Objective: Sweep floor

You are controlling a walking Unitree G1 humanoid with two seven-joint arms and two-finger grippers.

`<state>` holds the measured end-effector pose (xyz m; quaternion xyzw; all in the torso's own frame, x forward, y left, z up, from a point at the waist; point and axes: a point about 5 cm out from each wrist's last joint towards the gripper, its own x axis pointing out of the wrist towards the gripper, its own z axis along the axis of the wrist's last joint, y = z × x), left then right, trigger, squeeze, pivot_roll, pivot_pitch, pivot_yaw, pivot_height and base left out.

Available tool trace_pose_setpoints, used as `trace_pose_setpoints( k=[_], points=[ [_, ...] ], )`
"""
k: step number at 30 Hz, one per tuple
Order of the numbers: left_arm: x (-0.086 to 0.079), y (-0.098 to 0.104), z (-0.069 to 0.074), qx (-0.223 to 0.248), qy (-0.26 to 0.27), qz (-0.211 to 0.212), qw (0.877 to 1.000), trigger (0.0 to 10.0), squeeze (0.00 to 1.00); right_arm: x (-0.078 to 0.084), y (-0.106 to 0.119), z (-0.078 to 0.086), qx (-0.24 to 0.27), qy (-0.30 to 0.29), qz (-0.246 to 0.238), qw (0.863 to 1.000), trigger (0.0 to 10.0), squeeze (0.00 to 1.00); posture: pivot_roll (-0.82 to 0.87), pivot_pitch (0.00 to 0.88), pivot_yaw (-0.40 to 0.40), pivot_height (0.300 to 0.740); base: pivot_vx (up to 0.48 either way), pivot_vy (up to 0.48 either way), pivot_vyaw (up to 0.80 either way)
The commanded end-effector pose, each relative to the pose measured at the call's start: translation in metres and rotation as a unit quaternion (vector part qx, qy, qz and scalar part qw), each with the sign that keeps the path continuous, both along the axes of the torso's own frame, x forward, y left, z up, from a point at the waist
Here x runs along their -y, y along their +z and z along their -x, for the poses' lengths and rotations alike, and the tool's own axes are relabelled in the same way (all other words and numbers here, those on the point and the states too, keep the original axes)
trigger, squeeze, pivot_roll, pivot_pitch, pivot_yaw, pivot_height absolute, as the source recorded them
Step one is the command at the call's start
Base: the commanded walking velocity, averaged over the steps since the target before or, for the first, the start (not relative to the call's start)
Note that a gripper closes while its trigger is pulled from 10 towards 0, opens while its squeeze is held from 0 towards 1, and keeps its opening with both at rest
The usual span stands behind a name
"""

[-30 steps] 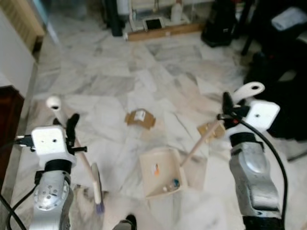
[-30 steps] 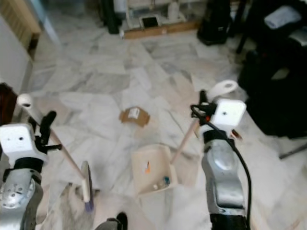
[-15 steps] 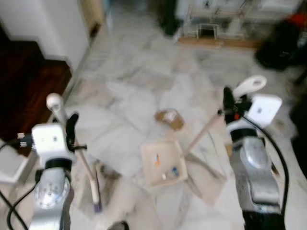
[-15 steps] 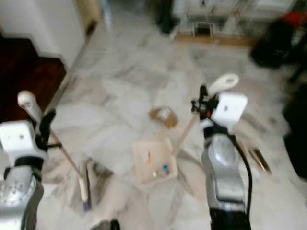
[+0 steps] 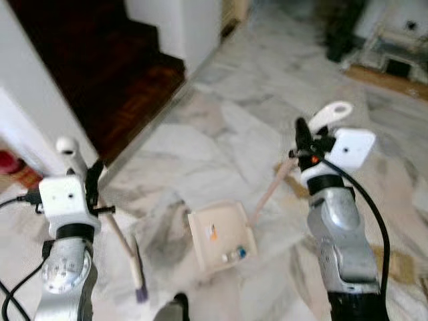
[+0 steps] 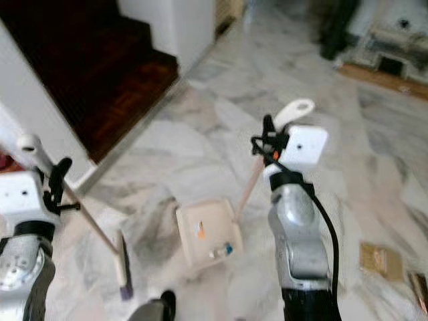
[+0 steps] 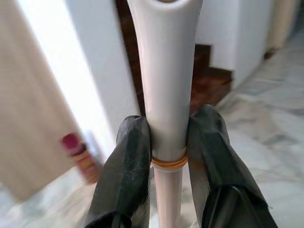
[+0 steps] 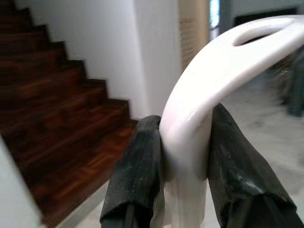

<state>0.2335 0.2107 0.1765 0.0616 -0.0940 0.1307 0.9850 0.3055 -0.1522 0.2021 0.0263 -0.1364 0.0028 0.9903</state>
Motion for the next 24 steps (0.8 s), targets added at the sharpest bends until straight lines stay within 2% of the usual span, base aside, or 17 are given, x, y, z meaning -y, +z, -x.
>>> trace_pose_setpoints(
  k=[1,24],
  points=[
    [-0.0004,0.0101,0.0036,0.020,0.004,-0.013,1.000,10.0,0.00,0.0027,0.0100,0.0026,0.024,-0.002,-0.008,1.000,10.0,0.00,-0.03,0.219,-0.030,0.740,0.000,0.000,0.80],
    [0.0014,0.0101,0.0050,0.018,0.006,-0.011,1.000,10.0,0.00,0.0010,0.0100,0.0021,0.021,0.005,-0.011,1.000,10.0,0.00,-0.03,0.215,-0.037,0.740,0.000,0.000,0.80]
  ],
)
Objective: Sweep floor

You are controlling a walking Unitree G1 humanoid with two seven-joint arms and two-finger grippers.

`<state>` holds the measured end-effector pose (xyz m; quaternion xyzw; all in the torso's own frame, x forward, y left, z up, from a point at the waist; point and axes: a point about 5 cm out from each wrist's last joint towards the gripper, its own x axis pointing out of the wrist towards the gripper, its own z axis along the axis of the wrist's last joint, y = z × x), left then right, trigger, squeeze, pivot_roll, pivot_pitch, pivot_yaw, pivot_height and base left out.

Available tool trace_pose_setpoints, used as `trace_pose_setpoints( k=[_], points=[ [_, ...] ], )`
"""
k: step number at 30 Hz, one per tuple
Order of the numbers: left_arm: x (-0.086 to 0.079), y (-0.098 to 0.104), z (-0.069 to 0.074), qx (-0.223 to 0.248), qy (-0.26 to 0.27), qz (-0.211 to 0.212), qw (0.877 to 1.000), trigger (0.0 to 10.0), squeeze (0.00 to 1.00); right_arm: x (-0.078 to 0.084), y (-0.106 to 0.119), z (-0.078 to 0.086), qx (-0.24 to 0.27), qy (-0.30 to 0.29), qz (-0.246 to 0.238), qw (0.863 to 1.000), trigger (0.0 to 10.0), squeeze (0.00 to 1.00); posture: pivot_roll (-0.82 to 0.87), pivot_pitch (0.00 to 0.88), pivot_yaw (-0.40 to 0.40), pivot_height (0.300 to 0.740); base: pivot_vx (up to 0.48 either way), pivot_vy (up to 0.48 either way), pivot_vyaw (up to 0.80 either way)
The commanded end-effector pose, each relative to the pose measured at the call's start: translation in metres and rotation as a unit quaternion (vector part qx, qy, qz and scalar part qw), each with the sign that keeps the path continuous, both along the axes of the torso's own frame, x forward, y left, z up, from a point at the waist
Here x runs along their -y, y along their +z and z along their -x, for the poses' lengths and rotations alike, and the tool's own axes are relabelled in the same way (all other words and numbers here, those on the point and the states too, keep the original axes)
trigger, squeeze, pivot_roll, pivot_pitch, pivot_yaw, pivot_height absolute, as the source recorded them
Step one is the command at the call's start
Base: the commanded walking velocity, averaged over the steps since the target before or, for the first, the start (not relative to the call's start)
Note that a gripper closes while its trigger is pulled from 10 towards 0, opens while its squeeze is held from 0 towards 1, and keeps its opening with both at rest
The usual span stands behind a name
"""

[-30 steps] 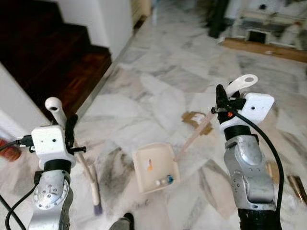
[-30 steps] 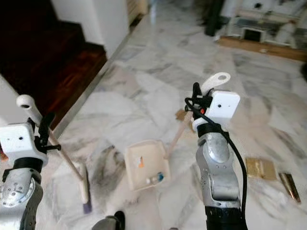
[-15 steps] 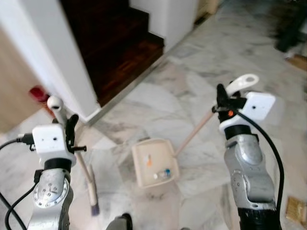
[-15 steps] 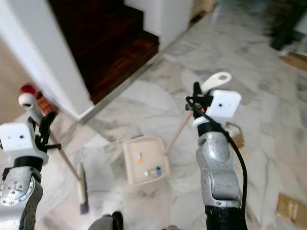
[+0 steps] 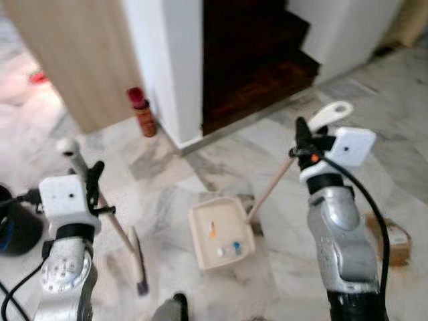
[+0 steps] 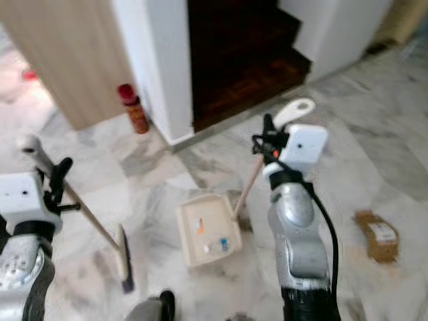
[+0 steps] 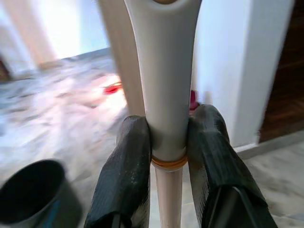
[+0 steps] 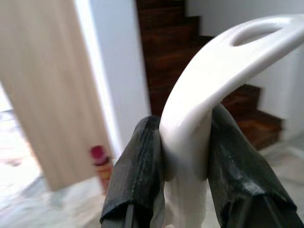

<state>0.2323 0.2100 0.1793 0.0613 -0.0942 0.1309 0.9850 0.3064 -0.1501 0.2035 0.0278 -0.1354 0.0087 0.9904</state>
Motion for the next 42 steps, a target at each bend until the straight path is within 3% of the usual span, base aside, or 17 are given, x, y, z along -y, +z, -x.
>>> trace_pose_setpoints(
  k=[1,11,42],
  points=[
    [0.0007,0.0073,0.0038,0.017,0.006,-0.011,1.000,10.0,0.00,0.0031,0.0086,0.0030,0.022,-0.001,-0.010,1.000,10.0,0.00,-0.03,0.215,-0.037,0.740,0.000,0.000,0.80],
    [0.0014,0.0054,0.0051,0.014,0.007,-0.005,1.000,10.0,0.00,0.0038,0.0082,0.0029,0.022,-0.003,-0.029,0.999,10.0,0.00,-0.02,0.192,-0.040,0.740,0.000,0.000,0.28],
    [0.0017,0.0037,0.0077,0.010,0.008,-0.005,1.000,10.0,0.00,0.0107,0.0054,0.0010,0.000,-0.020,-0.083,0.996,10.0,0.00,-0.02,0.173,-0.045,0.740,0.000,0.344,0.00]
  ],
)
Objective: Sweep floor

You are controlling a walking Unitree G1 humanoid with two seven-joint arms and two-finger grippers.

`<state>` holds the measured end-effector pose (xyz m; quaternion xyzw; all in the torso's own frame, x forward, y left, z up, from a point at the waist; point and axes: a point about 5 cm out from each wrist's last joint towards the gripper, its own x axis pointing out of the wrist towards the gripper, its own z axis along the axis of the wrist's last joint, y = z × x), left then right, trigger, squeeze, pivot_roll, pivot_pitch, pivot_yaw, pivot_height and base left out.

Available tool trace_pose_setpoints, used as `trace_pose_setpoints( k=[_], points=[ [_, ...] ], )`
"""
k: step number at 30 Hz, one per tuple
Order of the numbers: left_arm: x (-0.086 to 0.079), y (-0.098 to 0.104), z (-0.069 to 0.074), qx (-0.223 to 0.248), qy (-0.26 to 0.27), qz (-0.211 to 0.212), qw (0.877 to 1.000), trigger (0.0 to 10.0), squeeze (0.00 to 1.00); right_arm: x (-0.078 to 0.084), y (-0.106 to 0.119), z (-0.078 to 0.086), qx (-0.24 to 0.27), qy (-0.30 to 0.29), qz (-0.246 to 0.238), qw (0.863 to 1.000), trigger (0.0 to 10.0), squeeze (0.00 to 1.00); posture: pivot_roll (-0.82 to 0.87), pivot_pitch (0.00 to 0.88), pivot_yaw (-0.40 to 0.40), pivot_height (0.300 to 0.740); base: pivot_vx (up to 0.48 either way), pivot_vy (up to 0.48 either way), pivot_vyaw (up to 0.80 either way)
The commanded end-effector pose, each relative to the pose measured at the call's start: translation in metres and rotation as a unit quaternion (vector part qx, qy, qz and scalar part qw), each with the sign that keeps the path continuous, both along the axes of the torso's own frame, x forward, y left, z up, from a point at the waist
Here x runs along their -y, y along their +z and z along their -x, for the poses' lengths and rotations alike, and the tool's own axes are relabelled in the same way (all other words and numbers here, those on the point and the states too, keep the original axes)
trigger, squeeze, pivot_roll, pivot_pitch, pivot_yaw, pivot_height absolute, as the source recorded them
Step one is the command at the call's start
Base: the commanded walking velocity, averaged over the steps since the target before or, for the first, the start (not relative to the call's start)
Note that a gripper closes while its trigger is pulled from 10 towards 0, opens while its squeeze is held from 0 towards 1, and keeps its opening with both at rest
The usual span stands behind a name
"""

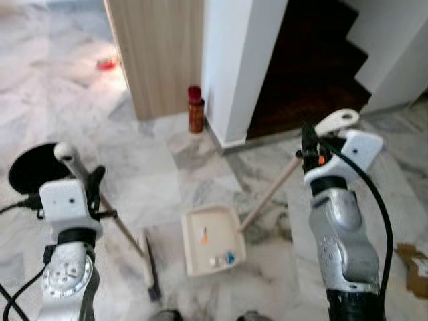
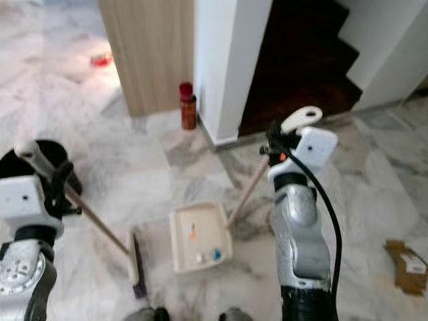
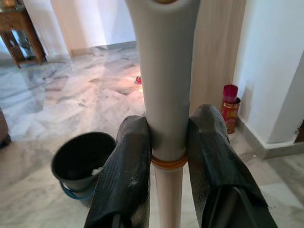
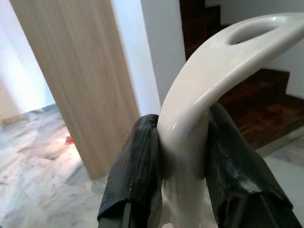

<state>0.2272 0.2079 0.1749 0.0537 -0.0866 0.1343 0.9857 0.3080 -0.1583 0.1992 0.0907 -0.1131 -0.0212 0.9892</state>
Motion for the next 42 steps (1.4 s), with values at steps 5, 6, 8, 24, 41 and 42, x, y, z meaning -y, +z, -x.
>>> trace_pose_setpoints(
  k=[5,6,8,24,41,42],
  points=[
    [-0.0014,0.0087,0.0019,0.016,0.007,-0.015,1.000,10.0,0.00,0.0019,0.0113,0.0006,0.024,-0.001,-0.017,1.000,10.0,0.00,-0.01,0.196,-0.048,0.740,0.000,0.362,0.00],
    [-0.0017,0.0087,0.0018,0.016,0.008,-0.016,1.000,10.0,0.00,0.0015,0.0114,0.0004,0.024,-0.001,-0.017,1.000,10.0,0.00,-0.01,0.196,-0.048,0.740,0.000,0.360,0.00],
    [-0.0017,0.0091,0.0012,0.016,0.008,-0.016,1.000,10.0,0.00,0.0011,0.0120,-0.0003,0.025,0.000,-0.016,1.000,10.0,0.00,-0.01,0.201,-0.050,0.740,0.000,0.360,0.00],
    [-0.0031,0.0108,0.0005,0.017,0.015,-0.019,1.000,10.0,0.00,-0.0009,0.0171,-0.0041,0.029,0.003,-0.012,1.000,10.0,0.00,-0.02,0.235,-0.053,0.740,0.000,0.346,0.00],
    [-0.0011,0.0112,0.0000,0.014,0.010,-0.026,1.000,10.0,0.00,-0.0036,0.0194,-0.0037,0.033,0.007,-0.014,0.999,10.0,0.00,-0.02,0.249,-0.049,0.740,0.000,0.337,0.00],
    [-0.0011,0.0111,0.0001,0.014,0.010,-0.026,1.000,10.0,0.00,-0.0034,0.0194,-0.0037,0.033,0.007,-0.014,0.999,10.0,0.00,-0.02,0.249,-0.049,0.740,0.000,0.337,0.00]
  ],
)
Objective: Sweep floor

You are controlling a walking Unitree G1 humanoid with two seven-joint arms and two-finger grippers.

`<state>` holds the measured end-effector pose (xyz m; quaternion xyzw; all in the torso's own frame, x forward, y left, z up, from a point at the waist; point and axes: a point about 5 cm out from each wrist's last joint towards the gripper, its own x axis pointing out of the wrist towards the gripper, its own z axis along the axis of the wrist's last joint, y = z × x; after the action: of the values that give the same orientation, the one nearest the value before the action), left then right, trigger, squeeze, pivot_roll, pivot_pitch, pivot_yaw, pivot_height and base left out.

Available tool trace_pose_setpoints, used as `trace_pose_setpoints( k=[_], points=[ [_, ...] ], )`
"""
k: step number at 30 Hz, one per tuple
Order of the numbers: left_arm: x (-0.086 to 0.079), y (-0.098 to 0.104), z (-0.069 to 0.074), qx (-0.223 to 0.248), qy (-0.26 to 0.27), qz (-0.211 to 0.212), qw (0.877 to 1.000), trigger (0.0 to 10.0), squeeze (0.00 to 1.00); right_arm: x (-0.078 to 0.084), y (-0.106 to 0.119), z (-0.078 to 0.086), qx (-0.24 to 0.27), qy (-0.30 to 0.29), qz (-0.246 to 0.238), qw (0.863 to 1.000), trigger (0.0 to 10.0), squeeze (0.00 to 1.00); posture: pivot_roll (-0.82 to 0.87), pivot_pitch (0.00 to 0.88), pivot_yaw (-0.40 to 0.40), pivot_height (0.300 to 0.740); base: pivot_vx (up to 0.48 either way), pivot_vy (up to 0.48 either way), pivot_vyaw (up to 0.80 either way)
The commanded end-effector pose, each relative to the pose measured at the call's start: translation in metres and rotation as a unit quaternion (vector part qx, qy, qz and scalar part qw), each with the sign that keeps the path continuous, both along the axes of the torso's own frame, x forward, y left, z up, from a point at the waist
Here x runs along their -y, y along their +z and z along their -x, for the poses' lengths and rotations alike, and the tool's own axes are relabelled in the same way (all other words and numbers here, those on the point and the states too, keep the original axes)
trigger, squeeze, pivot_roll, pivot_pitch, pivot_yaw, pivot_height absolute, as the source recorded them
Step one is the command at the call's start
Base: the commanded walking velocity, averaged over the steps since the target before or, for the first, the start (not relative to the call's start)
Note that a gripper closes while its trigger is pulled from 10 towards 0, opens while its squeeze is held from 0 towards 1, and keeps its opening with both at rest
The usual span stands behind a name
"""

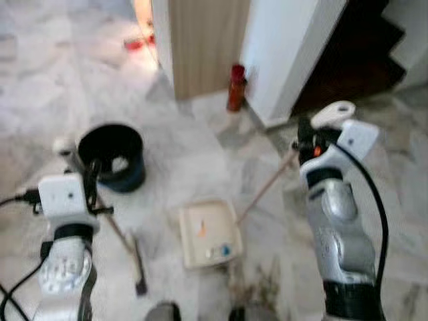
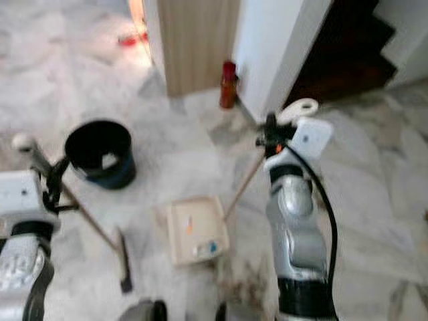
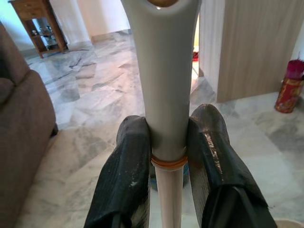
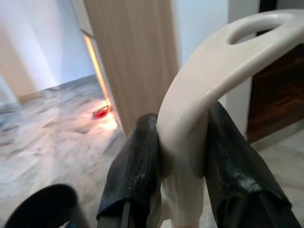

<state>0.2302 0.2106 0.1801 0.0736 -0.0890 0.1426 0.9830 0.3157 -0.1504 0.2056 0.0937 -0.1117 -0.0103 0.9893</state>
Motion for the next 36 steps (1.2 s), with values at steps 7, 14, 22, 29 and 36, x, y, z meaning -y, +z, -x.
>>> trace_pose_setpoints(
  k=[7,14,22,29,36],
  points=[
    [0.0019,0.0060,0.0033,0.014,0.000,-0.006,1.000,10.0,0.00,0.0027,0.0140,0.0032,0.036,-0.001,-0.014,0.999,10.0,0.00,-0.01,0.243,-0.053,0.740,0.000,0.340,0.00],
    [0.0021,0.0048,0.0046,0.011,0.000,-0.008,1.000,10.0,0.00,0.0004,0.0148,0.0032,0.038,0.005,-0.018,0.999,10.0,0.00,-0.01,0.244,-0.053,0.740,0.000,0.340,0.00],
    [0.0014,0.0060,0.0021,0.014,0.001,-0.006,1.000,10.0,0.00,-0.0009,0.0145,0.0029,0.037,0.007,-0.018,0.999,10.0,0.00,-0.01,0.244,-0.053,0.740,0.000,0.337,0.00],
    [0.0022,0.0049,0.0032,0.012,0.001,-0.006,1.000,10.0,0.00,-0.0007,0.0152,0.0025,0.038,0.008,-0.019,0.999,10.0,0.00,-0.01,0.245,-0.052,0.740,0.000,0.337,0.00],
    [0.0010,0.0057,0.0023,0.014,0.002,-0.007,1.000,10.0,0.00,-0.0017,0.0162,0.0015,0.040,0.009,-0.020,0.999,10.0,0.00,-0.01,0.244,-0.051,0.740,0.000,0.339,0.00]
  ],
)
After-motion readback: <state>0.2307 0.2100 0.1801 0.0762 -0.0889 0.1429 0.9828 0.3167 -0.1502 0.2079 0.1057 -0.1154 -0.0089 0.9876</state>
